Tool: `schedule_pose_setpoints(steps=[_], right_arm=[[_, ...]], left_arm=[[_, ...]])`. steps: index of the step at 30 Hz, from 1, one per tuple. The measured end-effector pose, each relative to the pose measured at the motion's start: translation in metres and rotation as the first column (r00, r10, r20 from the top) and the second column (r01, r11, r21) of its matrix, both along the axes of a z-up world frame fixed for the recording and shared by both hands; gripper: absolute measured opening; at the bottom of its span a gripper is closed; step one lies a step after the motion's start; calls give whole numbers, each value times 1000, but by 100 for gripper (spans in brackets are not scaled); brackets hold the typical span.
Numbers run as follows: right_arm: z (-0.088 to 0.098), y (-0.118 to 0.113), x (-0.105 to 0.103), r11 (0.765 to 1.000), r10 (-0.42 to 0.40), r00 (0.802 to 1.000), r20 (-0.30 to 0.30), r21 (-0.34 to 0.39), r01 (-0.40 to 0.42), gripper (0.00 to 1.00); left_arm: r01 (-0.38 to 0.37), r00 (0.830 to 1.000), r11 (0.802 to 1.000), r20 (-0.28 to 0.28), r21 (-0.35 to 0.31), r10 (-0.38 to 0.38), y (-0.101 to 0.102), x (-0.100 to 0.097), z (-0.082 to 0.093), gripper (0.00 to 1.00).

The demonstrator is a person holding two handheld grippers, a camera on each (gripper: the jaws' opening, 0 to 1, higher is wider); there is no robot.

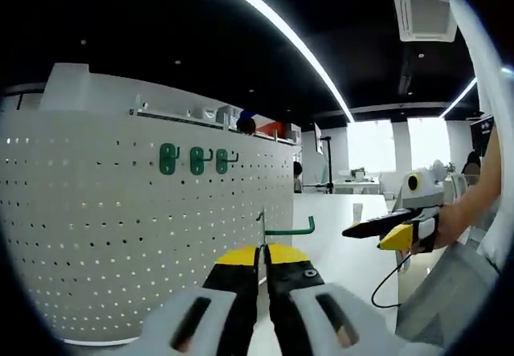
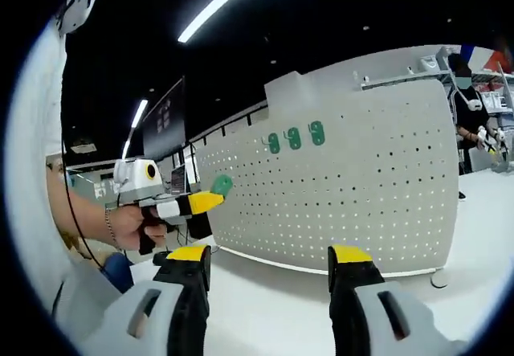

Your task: Insert the hook assembly into the mounting plate slot until the hook locks in place.

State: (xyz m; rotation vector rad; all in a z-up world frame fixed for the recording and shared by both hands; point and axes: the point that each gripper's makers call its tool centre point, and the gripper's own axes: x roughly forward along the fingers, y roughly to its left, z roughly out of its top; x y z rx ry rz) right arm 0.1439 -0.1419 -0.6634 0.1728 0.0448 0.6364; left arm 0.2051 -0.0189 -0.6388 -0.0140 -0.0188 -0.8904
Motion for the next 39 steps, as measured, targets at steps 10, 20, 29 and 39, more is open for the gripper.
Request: schedule_pose_setpoints(steps=[10,20,29,39], right_arm=[[7,10,1,999,31,1000,6,30,-31,51],[19,31,10,992,88,996,15,94,-89,48],[26,50,17,984,131,991,23,116,-133,48],[33,68,24,974,171,985,29,145,-173,46]], left_arm=[[-4,1000,1000,-5,7,4,0,-1,-4,2],[-7,1000,1000,-2,9,7,1,-2,-3,2],[-11,1000,1000,0,11,11,1,-2,-2,2],[-14,1000,1000,6,10,14,2,-1,0,2]])
